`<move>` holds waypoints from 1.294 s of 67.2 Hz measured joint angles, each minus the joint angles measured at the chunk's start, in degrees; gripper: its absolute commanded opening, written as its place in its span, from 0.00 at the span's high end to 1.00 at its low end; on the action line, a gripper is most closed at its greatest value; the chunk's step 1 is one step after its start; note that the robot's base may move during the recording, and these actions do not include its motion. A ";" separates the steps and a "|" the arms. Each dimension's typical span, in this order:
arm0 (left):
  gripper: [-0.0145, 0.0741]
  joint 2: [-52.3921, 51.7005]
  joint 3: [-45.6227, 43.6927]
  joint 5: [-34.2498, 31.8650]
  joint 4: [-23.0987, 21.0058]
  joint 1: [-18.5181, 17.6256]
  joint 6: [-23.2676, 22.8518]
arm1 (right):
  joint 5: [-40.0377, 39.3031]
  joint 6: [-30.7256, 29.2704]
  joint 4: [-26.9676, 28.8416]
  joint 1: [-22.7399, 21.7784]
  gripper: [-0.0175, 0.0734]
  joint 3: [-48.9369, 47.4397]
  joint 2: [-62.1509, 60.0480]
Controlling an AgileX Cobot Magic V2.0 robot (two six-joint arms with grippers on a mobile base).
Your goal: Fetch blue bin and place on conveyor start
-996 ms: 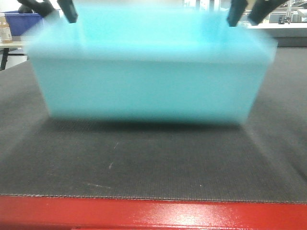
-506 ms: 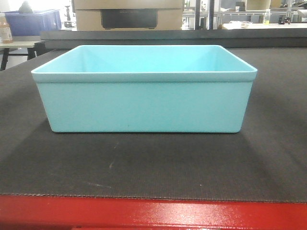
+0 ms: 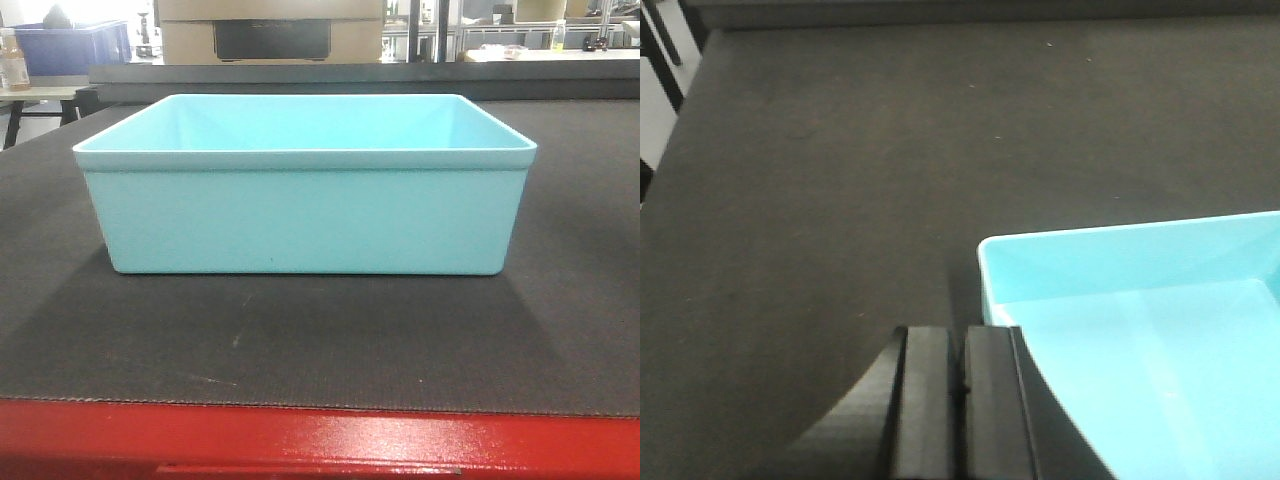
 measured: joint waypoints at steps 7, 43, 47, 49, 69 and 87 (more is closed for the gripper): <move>0.96 -5.74 8.84 -5.57 0.09 1.44 0.00 | -4.71 0.00 -0.34 0.00 0.98 8.36 -4.28; 0.96 -39.53 48.50 -33.09 -1.09 1.67 0.00 | -36.64 0.00 -0.80 0.00 0.99 48.44 -30.75; 0.96 -41.06 50.31 -33.23 -1.09 1.67 0.00 | -38.45 0.00 -0.80 0.00 0.99 50.22 -32.55; 0.96 -41.45 50.81 -33.23 -1.09 1.67 0.00 | -38.84 0.00 -0.80 0.00 0.99 50.58 -33.07; 0.96 -42.58 51.54 -33.35 -1.09 1.67 0.00 | -41.04 0.00 -0.91 -0.12 0.99 51.04 -33.93; 0.96 -42.58 51.54 -33.46 -1.09 1.67 0.00 | -41.16 0.00 -0.91 -0.12 0.99 51.18 -33.93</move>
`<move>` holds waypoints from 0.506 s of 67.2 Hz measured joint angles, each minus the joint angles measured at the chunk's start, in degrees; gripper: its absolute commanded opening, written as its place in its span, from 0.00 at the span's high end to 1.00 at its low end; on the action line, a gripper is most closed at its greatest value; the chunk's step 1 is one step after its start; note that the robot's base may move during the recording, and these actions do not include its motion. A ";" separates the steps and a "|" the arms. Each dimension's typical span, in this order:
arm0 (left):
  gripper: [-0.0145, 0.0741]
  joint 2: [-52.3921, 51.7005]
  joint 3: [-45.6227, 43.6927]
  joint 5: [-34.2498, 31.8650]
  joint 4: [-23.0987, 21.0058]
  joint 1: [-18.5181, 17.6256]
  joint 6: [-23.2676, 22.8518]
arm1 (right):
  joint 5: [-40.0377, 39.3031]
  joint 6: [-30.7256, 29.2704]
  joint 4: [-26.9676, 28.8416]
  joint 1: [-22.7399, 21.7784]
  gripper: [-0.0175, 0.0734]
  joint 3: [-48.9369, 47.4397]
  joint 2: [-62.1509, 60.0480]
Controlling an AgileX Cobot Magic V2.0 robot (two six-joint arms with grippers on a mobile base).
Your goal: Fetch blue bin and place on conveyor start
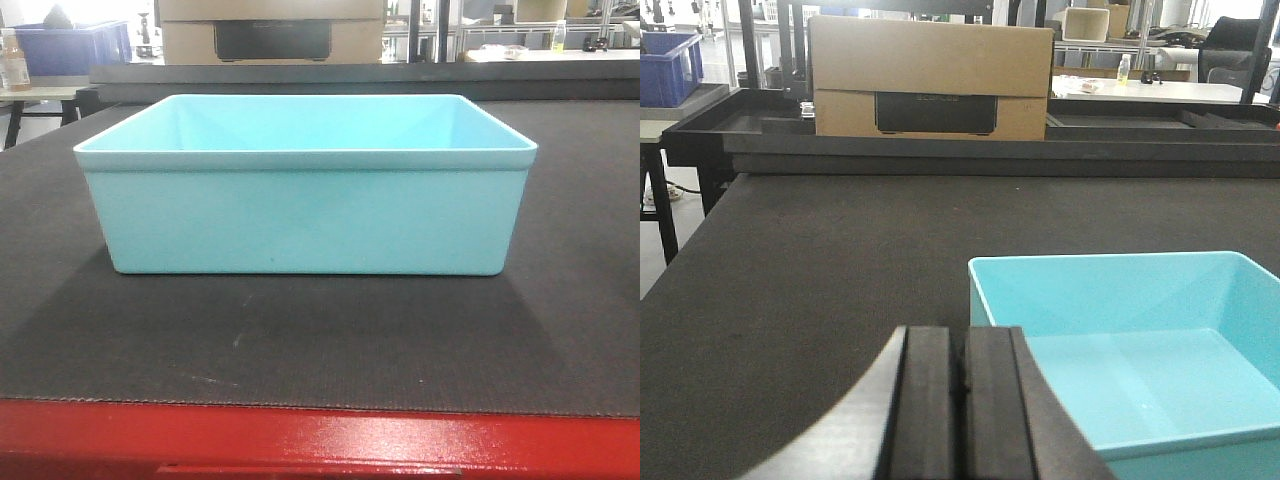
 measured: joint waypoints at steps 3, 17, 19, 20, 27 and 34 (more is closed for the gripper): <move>0.96 0.00 0.00 0.00 0.00 0.00 0.00 | 0.00 0.00 0.00 0.00 0.99 0.00 0.00; 0.96 -1.99 1.47 -0.11 -3.07 1.76 1.01 | 0.00 0.00 0.00 0.00 0.99 0.00 0.00; 0.96 -2.97 2.24 -0.34 -3.80 2.38 2.00 | 0.00 0.00 0.00 0.00 0.99 0.00 0.00; 0.96 -3.50 2.67 -0.47 -4.20 2.70 2.97 | 0.00 0.00 0.00 0.00 0.99 0.00 0.00; 0.96 -8.80 7.83 -2.72 -5.63 5.20 7.01 | -0.10 0.00 0.00 0.00 0.99 0.00 0.00; 0.96 -14.57 14.26 -5.24 -6.56 7.31 8.32 | -0.10 0.00 0.00 0.00 0.99 0.00 0.00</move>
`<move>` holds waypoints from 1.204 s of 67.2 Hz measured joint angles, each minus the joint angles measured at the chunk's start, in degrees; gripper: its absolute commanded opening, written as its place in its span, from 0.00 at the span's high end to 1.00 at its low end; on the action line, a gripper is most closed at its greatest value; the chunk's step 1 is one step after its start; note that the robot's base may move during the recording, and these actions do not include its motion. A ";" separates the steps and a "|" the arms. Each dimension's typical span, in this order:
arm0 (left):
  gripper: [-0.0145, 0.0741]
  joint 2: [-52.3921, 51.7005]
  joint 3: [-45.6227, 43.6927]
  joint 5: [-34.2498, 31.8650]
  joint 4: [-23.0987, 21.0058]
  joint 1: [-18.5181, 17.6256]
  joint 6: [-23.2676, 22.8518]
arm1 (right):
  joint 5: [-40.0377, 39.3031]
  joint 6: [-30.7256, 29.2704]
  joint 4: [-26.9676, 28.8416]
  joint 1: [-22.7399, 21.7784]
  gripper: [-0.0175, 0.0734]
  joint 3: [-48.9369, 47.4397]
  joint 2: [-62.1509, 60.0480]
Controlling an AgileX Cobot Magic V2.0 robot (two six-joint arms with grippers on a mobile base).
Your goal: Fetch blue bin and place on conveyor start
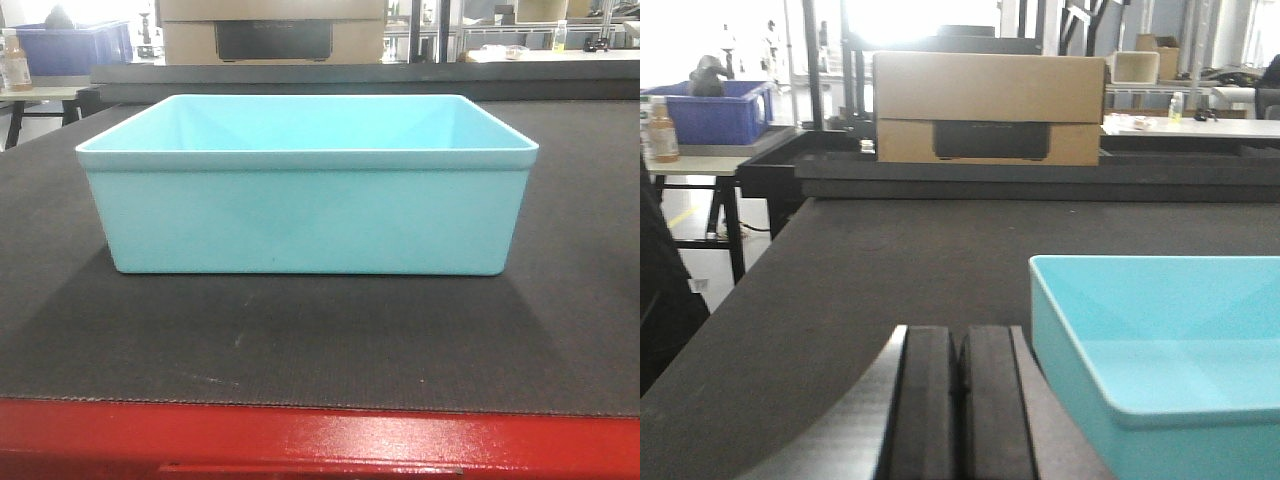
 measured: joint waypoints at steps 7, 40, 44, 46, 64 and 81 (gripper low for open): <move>0.96 -6.89 8.18 -2.28 -0.68 2.58 0.37 | 0.00 0.00 0.00 0.00 0.99 0.00 0.00; 0.96 -11.14 13.73 -3.97 -0.89 4.11 0.71 | -0.35 0.00 0.00 0.00 0.99 0.00 -0.05; 0.96 -11.14 13.73 -3.97 -0.89 4.11 0.71 | -0.35 0.00 0.00 0.00 0.99 0.00 -0.05; 0.96 -11.14 13.73 -3.97 -0.89 4.11 0.71 | -0.35 0.00 0.00 0.00 0.99 0.00 -0.05; 0.96 -11.14 13.73 -3.97 -0.89 4.11 0.71 | -0.35 0.00 0.00 0.00 0.99 0.00 -0.05; 0.96 -11.22 13.73 -4.33 -0.89 4.11 0.71 | -0.60 -2.56 1.19 -0.78 0.99 0.41 -1.52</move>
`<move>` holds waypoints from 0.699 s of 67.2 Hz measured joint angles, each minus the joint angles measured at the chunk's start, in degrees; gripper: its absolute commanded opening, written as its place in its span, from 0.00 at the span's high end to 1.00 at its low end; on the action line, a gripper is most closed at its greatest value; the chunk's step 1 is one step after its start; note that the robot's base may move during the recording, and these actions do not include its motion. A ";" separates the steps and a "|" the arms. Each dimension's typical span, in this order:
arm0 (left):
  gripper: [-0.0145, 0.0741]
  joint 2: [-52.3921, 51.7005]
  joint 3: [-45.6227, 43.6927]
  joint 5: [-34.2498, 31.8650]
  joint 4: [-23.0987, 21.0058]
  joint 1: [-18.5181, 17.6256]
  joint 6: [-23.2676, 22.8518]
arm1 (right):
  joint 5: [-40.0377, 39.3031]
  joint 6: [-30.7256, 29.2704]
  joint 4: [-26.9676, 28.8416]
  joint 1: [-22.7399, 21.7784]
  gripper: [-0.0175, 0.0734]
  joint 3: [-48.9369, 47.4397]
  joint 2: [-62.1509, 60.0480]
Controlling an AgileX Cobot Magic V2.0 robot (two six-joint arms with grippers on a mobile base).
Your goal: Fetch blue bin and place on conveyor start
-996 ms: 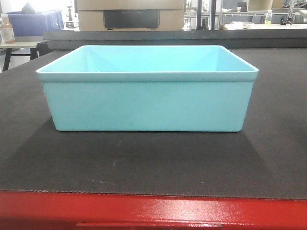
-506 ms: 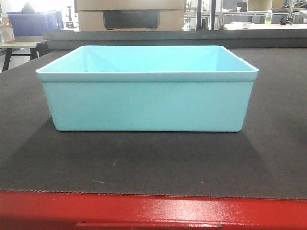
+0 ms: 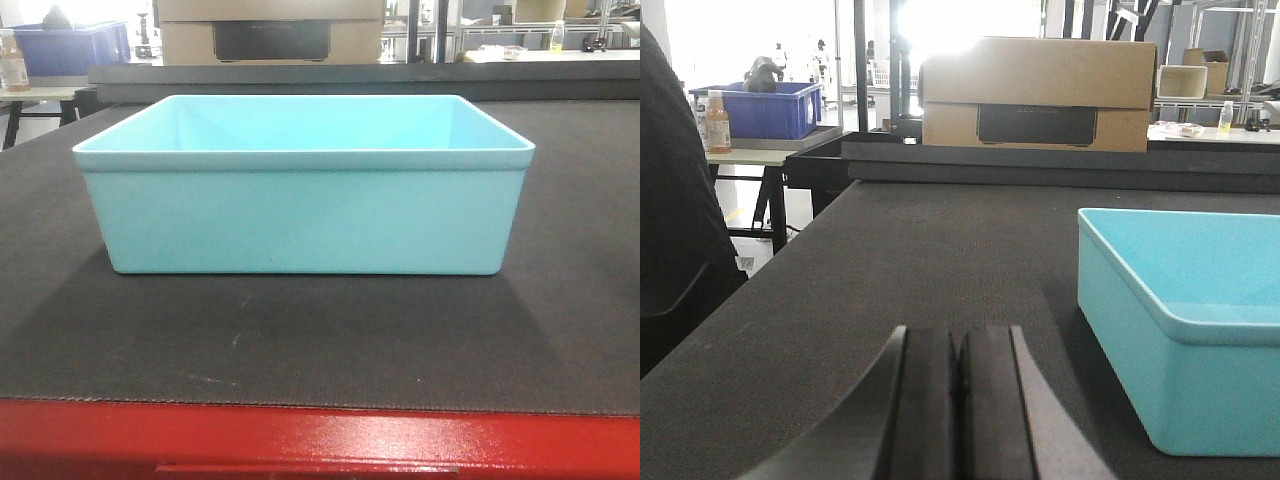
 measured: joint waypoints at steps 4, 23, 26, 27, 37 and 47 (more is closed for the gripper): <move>0.96 0.00 0.00 0.00 0.00 0.00 0.00 | -0.11 -3.23 2.64 -1.77 0.99 0.79 -1.82; 0.96 0.00 0.00 0.00 0.00 0.00 0.00 | -3.65 -7.60 10.90 -13.22 0.99 17.09 -16.23; 0.96 0.00 0.00 0.00 0.00 0.00 0.00 | -4.20 -7.60 11.13 -13.63 0.99 20.34 -19.24; 0.96 0.00 0.00 0.00 0.00 0.00 0.00 | -4.55 -7.60 11.13 -13.62 0.99 21.23 -20.57; 0.96 0.00 0.00 0.00 0.00 0.00 0.00 | -3.51 -7.70 11.33 -13.88 0.99 27.46 -30.04; 0.96 0.00 0.04 0.00 0.00 0.00 0.00 | -2.06 -7.70 11.33 -13.98 0.99 27.57 -32.60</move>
